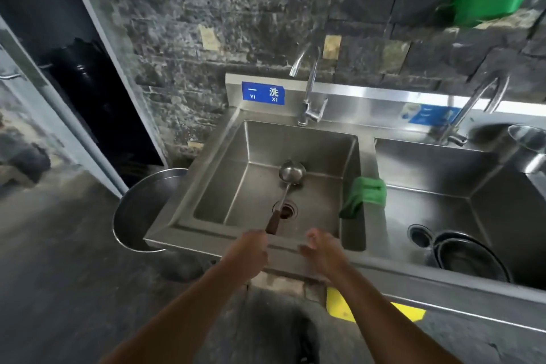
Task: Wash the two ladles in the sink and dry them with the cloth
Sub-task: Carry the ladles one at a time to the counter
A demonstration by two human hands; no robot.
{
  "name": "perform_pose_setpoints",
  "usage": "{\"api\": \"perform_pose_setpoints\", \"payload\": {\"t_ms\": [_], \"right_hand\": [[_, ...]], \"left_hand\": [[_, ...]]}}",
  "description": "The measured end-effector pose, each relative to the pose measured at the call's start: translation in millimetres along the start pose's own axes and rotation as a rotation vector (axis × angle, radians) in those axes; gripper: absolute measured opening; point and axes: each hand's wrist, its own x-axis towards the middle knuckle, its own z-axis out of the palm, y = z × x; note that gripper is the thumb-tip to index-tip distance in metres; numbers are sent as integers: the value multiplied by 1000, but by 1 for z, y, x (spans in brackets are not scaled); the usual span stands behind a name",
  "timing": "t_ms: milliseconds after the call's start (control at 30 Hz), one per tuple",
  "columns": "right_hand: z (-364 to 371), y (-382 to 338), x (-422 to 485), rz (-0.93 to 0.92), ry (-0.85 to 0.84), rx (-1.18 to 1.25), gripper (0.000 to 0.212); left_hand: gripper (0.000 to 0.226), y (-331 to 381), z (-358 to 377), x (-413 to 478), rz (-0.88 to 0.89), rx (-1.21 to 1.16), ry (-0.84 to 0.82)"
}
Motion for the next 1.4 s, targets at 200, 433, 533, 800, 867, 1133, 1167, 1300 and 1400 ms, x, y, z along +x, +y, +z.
{"api": "perform_pose_setpoints", "payload": {"t_ms": [200,433,533,800,867,1133,1167,1300,1400], "right_hand": [[-11,12,102,95,-127,65,38],[-6,13,192,238,-250,243,53],[4,11,217,279,-338,269,57],[51,1,282,576,-366,583,45],[62,0,297,642,-298,708,33],[88,6,319,746,-252,951,18],[87,6,319,734,-248,975,16],[77,-4,303,722,-181,1136,10],[67,-13,285,725,-124,1159,10]], "left_hand": [[12,16,-8,93,-141,24,-73],[35,17,-10,175,-259,-121,-150],[45,4,0,206,-324,-267,-218],[58,-42,33,278,-466,-541,-488],[61,-56,40,292,-524,-626,-573],[54,-86,52,312,-549,-839,-831],[51,-86,50,312,-543,-887,-860],[44,-76,22,306,-478,-1004,-1015],[46,-68,6,297,-425,-992,-1071]]}}
